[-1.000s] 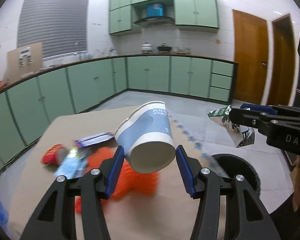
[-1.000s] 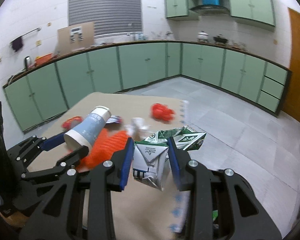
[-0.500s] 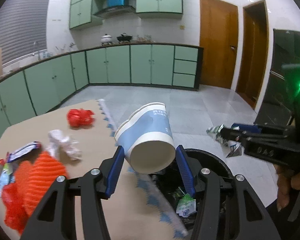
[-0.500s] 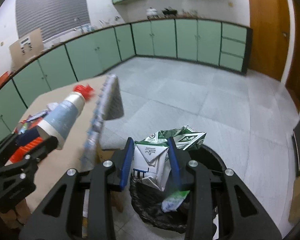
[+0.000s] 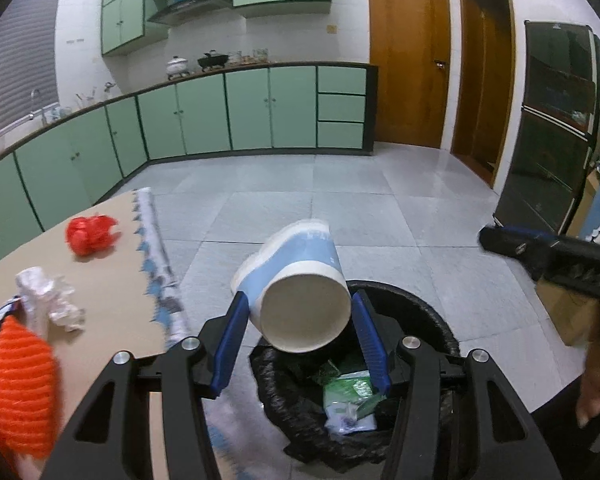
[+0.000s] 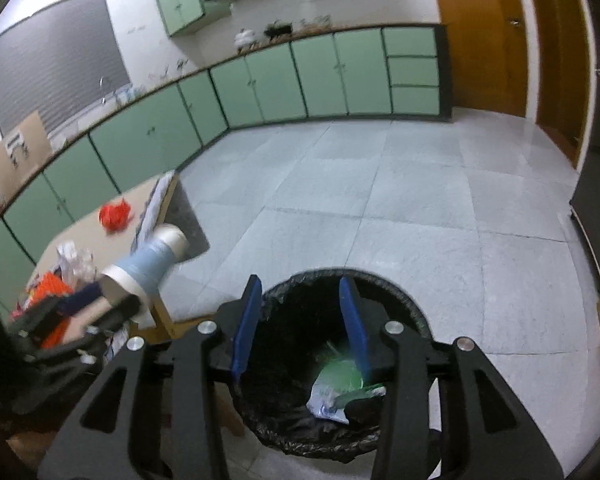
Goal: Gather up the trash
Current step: 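Drop the cup into the bin with left tool while right tool drops the carton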
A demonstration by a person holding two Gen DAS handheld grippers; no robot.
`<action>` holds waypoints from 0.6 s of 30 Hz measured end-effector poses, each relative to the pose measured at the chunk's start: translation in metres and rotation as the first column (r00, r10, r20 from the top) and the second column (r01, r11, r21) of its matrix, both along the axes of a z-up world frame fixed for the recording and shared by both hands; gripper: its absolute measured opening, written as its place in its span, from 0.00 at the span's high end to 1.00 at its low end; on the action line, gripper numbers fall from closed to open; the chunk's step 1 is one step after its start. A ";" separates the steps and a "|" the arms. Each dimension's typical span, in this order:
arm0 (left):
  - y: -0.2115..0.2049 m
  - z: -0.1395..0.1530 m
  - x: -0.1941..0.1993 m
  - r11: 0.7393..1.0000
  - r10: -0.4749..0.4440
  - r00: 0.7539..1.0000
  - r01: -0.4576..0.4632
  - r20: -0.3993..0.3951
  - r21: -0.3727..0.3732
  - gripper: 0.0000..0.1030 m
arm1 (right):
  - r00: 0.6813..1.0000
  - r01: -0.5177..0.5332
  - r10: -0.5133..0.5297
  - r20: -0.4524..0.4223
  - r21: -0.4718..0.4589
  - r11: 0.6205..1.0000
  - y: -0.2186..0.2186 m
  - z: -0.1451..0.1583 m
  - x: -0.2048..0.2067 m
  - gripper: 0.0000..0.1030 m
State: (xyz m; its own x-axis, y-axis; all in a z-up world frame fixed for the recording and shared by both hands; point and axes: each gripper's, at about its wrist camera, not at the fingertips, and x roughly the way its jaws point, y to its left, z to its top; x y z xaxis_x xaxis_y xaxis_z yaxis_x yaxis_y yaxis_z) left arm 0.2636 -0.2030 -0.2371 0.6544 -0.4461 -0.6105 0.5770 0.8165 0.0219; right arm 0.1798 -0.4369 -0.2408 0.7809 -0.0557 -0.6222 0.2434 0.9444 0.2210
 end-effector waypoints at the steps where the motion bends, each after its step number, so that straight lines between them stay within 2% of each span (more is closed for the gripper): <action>1: -0.007 -0.001 0.001 1.000 -0.009 1.000 0.009 -0.004 -0.003 0.49 | 1.000 0.005 -0.005 0.008 0.000 1.000 -0.004 0.002 -0.002 0.60; 7: -0.048 -0.014 0.010 0.999 -0.036 0.999 0.036 -0.020 -0.007 0.49 | 0.999 0.039 -0.039 0.018 0.012 0.999 -0.026 0.008 -0.013 0.60; 10: -0.066 -0.025 0.022 0.999 -0.048 0.997 0.048 -0.058 -0.003 0.50 | 0.999 0.050 -0.050 0.009 0.031 0.998 -0.032 0.005 -0.018 0.59; 14: -0.073 -0.027 0.027 0.999 -0.047 0.997 0.047 -0.064 0.001 0.49 | 0.999 0.054 -0.055 0.003 0.035 0.998 -0.034 0.002 -0.025 0.58; 18: -0.061 -0.018 0.021 1.000 -0.027 0.999 0.027 -0.042 -0.005 0.44 | 0.999 0.052 -0.052 0.007 0.038 0.998 -0.031 0.003 -0.028 0.57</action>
State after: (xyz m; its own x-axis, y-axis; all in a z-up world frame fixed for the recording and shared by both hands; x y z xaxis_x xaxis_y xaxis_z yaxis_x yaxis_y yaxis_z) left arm 0.2849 -0.2645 -0.2549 0.6161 -0.4659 -0.6351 0.5988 0.8008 -0.0066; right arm 0.1516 -0.4675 -0.2374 0.7826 -0.0727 -0.6183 0.2899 0.9214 0.2586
